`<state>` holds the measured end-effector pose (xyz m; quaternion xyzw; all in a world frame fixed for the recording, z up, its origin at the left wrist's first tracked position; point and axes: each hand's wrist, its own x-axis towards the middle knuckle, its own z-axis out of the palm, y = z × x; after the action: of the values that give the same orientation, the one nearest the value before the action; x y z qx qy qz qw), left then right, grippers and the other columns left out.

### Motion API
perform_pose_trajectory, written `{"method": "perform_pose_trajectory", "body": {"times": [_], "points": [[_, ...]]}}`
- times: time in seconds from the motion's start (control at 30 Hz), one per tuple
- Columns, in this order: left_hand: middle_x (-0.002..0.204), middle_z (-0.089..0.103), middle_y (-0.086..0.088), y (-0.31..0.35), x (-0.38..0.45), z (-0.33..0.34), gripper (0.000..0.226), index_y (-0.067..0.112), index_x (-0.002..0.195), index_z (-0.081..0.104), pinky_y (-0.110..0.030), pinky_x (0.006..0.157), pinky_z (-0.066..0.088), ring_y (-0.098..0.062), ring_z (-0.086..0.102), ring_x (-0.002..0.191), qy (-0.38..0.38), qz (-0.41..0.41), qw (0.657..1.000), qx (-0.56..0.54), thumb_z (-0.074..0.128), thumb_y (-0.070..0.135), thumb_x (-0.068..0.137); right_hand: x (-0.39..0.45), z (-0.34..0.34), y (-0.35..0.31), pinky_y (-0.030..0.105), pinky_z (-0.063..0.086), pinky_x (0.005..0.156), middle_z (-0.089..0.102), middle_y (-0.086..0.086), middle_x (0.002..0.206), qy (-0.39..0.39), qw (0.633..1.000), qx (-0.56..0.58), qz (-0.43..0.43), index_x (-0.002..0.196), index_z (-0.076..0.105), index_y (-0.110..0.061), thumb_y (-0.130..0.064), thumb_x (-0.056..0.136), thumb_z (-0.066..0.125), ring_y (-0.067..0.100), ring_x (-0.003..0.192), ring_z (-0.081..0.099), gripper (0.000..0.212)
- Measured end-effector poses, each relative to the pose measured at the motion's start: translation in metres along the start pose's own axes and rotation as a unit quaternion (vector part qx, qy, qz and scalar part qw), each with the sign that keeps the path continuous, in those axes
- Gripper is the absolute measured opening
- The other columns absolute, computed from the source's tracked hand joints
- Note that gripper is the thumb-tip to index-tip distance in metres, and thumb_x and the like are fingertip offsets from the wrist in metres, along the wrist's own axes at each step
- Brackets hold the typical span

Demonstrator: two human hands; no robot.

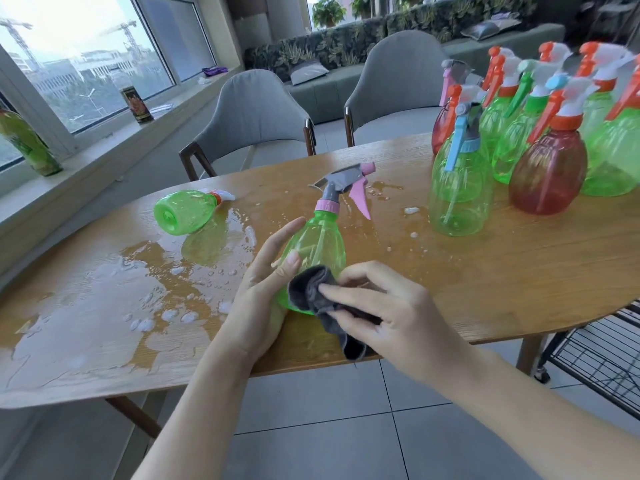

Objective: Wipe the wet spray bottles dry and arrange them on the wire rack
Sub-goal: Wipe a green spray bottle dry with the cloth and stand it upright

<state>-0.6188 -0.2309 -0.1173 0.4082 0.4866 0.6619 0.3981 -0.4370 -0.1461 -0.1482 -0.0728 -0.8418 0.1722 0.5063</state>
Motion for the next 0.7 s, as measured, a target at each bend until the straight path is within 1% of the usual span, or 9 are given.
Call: {"method": "perform_pose_trajectory", "body": {"times": [0.1, 0.17, 0.23, 0.3, 0.37, 0.4, 0.5, 0.63, 0.7], "points": [[0.135, 0.074, 0.002, 0.001, 0.0, 0.005, 0.044, 0.033, 0.14, 0.068, -0.053, 0.101, 0.056, -0.036, 0.068, 0.128, -0.002, -0.017, 1.0, -0.003, 0.065, 0.029, 0.097, 0.0, -0.002, 0.002, 0.016, 0.049, 0.089, 0.064, 0.013, 0.106, -0.025, 0.998, -0.025, -0.058, 0.116, 0.077, -0.005, -0.007, 0.096, 0.071, 0.013, 0.092, 0.062, 0.021], [0.13, 0.076, -0.003, 0.001, 0.001, 0.007, 0.041, 0.031, 0.14, 0.068, -0.045, 0.09, 0.062, -0.032, 0.072, 0.12, 0.007, -0.034, 0.999, -0.021, 0.066, 0.024, 0.099, 0.003, -0.006, 0.004, 0.02, 0.051, 0.087, 0.064, 0.014, 0.106, -0.015, 0.998, -0.018, -0.05, 0.118, 0.077, -0.005, -0.008, 0.098, 0.07, 0.017, 0.092, 0.063, 0.022], [0.129, 0.075, -0.012, 0.004, 0.002, 0.01, 0.042, 0.028, 0.141, 0.068, -0.039, 0.083, 0.063, -0.031, 0.074, 0.112, 0.008, -0.045, 0.998, -0.047, 0.067, 0.02, 0.099, 0.006, -0.007, 0.007, 0.026, 0.053, 0.085, 0.064, 0.014, 0.107, 0.027, 0.999, -0.001, -0.019, 0.12, 0.075, -0.003, -0.008, 0.097, 0.071, 0.021, 0.092, 0.064, 0.024], [0.139, 0.069, -0.019, 0.004, 0.004, 0.007, 0.054, 0.024, 0.145, 0.065, -0.042, 0.09, 0.062, -0.033, 0.071, 0.118, -0.013, -0.051, 0.997, -0.063, 0.079, 0.026, 0.093, 0.01, -0.008, 0.009, 0.024, 0.051, 0.088, 0.065, 0.013, 0.107, 0.076, 0.997, 0.01, 0.023, 0.121, 0.074, -0.003, -0.01, 0.099, 0.069, 0.019, 0.095, 0.065, 0.024], [0.147, 0.064, -0.019, 0.001, 0.004, 0.004, 0.073, 0.021, 0.149, 0.063, -0.045, 0.101, 0.059, -0.035, 0.066, 0.128, -0.038, -0.058, 0.995, -0.069, 0.09, 0.037, 0.083, 0.013, -0.01, 0.011, 0.02, 0.047, 0.091, 0.066, 0.01, 0.109, 0.11, 0.992, 0.006, 0.064, 0.124, 0.073, -0.004, -0.014, 0.101, 0.065, 0.014, 0.101, 0.065, 0.026], [0.15, 0.062, -0.018, 0.001, 0.004, 0.003, 0.075, 0.022, 0.148, 0.063, -0.046, 0.104, 0.057, -0.035, 0.065, 0.131, -0.053, -0.059, 0.994, -0.072, 0.091, 0.04, 0.081, 0.014, -0.011, 0.013, 0.018, 0.046, 0.091, 0.067, 0.009, 0.11, 0.12, 0.989, 0.008, 0.086, 0.125, 0.072, -0.004, -0.015, 0.101, 0.064, 0.012, 0.103, 0.064, 0.028], [0.151, 0.062, -0.014, -0.001, 0.003, 0.005, 0.073, 0.025, 0.144, 0.067, -0.048, 0.108, 0.056, -0.033, 0.064, 0.133, -0.085, -0.053, 0.99, -0.101, 0.093, 0.042, 0.078, 0.016, -0.012, 0.015, 0.016, 0.046, 0.09, 0.069, 0.005, 0.113, 0.131, 0.983, 0.03, 0.125, 0.13, 0.069, -0.007, -0.014, 0.102, 0.061, 0.009, 0.105, 0.065, 0.029], [0.152, 0.061, -0.014, -0.003, 0.006, 0.01, 0.074, 0.024, 0.149, 0.062, -0.053, 0.115, 0.046, -0.034, 0.062, 0.135, -0.081, -0.061, 0.984, -0.147, 0.09, 0.04, 0.083, 0.019, -0.016, 0.012, 0.026, 0.052, 0.088, 0.07, 0.004, 0.115, 0.115, 0.975, 0.098, 0.162, 0.126, 0.072, -0.009, -0.015, 0.1, 0.062, 0.012, 0.107, 0.067, 0.028], [0.151, 0.062, -0.013, -0.004, 0.009, 0.013, 0.062, 0.026, 0.149, 0.062, -0.052, 0.107, 0.055, -0.033, 0.064, 0.132, -0.064, -0.065, 0.979, -0.182, 0.083, 0.035, 0.091, 0.018, -0.018, 0.009, 0.028, 0.052, 0.086, 0.069, 0.004, 0.113, 0.094, 0.978, 0.109, 0.154, 0.124, 0.073, -0.008, -0.014, 0.099, 0.064, 0.015, 0.106, 0.067, 0.027]]}}
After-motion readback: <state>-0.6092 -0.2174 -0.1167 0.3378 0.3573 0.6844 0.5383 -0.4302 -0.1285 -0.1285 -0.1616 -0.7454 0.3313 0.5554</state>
